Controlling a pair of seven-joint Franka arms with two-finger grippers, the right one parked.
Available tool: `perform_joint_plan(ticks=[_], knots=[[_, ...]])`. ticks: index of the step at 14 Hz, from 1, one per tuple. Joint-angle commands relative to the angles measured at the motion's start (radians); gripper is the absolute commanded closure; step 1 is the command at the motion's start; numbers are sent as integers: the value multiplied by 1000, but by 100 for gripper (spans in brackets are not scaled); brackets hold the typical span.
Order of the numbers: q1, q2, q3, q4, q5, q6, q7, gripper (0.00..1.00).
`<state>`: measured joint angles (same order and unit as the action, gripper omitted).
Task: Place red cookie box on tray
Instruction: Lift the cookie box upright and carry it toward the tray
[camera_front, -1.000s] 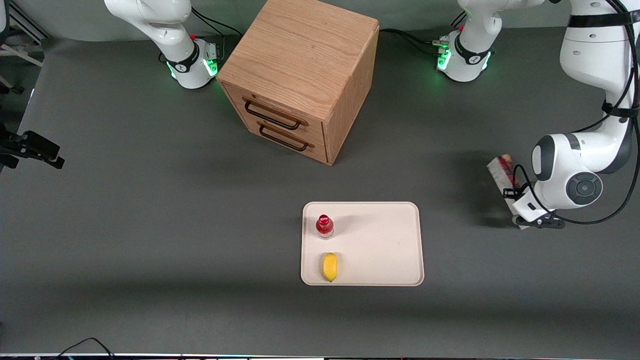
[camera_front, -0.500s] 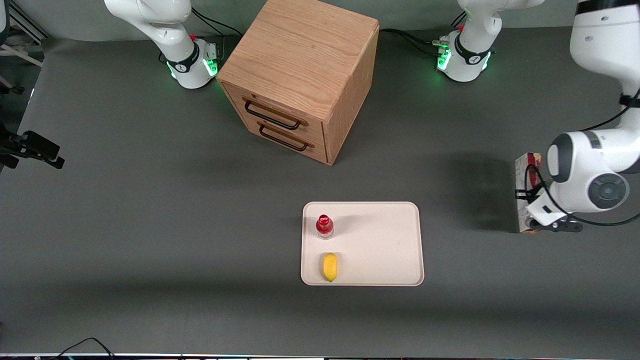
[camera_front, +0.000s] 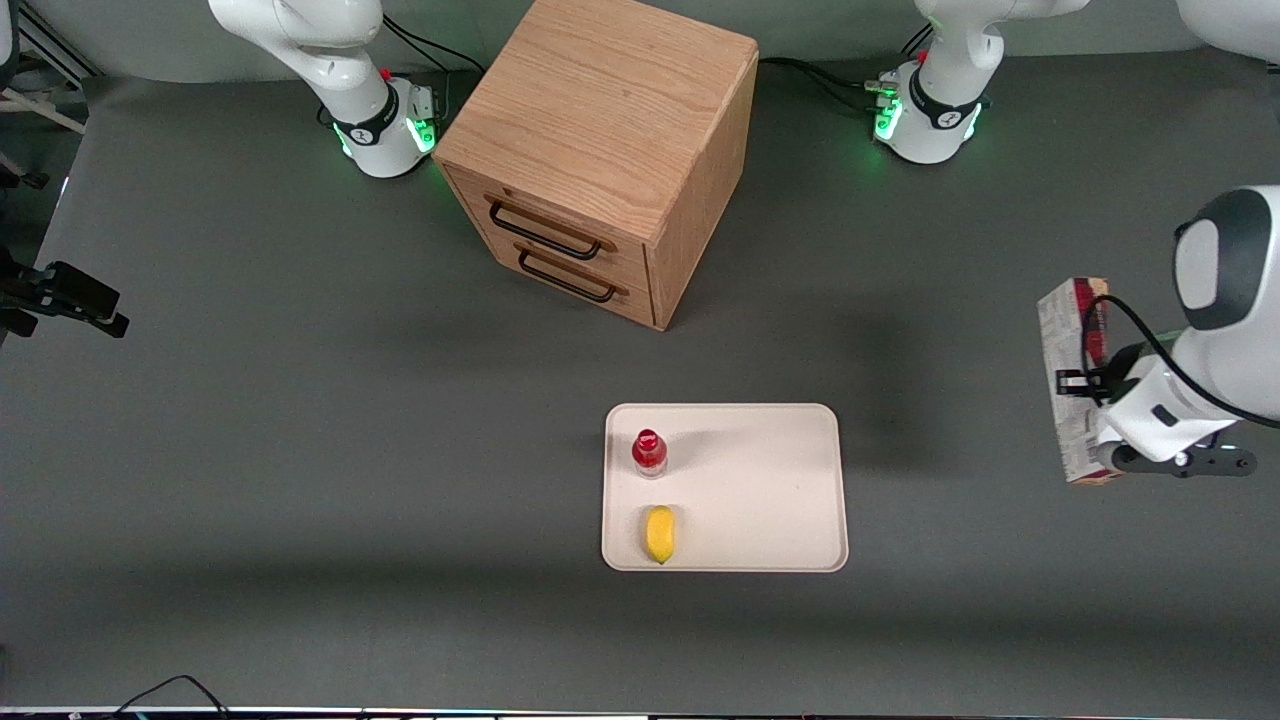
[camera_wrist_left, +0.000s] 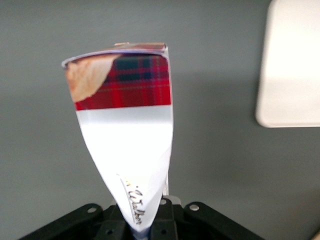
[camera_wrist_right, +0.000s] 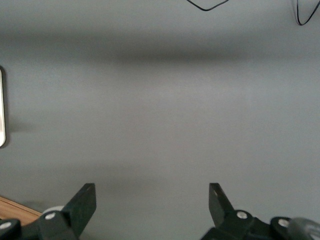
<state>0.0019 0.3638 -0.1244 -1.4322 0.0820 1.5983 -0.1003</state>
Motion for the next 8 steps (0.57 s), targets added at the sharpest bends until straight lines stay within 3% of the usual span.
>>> perform_joint_plan(ticks=[1, 5, 8], knots=[[-3, 37, -127, 39, -14, -17, -178, 100], [-13, 170, -270, 30, -10, 141, -306, 100], [-25, 329, -316, 29, 70, 319, -374, 100]])
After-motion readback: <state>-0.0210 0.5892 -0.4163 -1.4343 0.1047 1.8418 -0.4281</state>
